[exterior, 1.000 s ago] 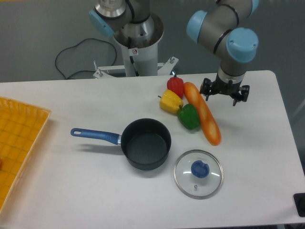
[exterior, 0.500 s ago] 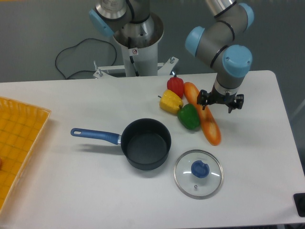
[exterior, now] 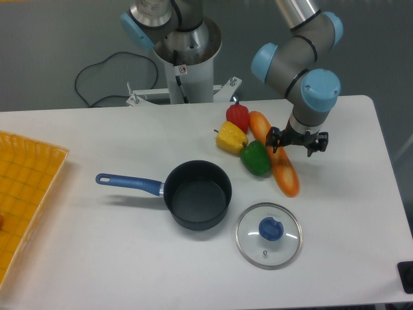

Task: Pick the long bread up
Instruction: 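Lower the gripper around the bread's end and close on it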

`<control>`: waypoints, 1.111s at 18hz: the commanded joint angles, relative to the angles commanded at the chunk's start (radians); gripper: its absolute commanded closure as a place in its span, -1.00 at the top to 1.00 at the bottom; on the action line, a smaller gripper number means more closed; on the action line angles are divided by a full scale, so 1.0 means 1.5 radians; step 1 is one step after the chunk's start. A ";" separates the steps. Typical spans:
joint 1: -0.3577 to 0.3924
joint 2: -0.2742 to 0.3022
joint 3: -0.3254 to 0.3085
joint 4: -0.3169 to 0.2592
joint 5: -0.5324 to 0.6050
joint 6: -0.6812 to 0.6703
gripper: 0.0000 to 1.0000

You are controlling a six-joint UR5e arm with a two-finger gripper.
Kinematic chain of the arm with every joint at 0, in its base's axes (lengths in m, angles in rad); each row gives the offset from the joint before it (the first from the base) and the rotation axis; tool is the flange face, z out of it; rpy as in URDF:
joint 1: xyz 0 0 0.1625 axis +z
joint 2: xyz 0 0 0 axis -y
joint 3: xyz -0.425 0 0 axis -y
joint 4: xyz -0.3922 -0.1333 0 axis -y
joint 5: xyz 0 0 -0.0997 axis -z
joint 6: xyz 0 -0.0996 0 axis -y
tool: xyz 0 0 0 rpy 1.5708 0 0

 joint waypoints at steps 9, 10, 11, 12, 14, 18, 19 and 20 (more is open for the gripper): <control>-0.029 -0.043 0.047 0.002 0.000 -0.121 1.00; -0.031 -0.045 0.047 0.002 0.000 -0.123 1.00; -0.032 -0.045 0.047 0.002 0.000 -0.124 1.00; -0.032 -0.047 0.047 0.003 -0.001 -0.130 1.00; -0.034 -0.051 0.049 0.011 0.000 -0.144 1.00; -0.043 -0.066 0.050 0.032 0.002 -0.171 1.00; -0.043 -0.067 0.050 0.034 0.003 -0.173 1.00; -0.044 -0.069 0.049 0.035 0.003 -0.173 1.00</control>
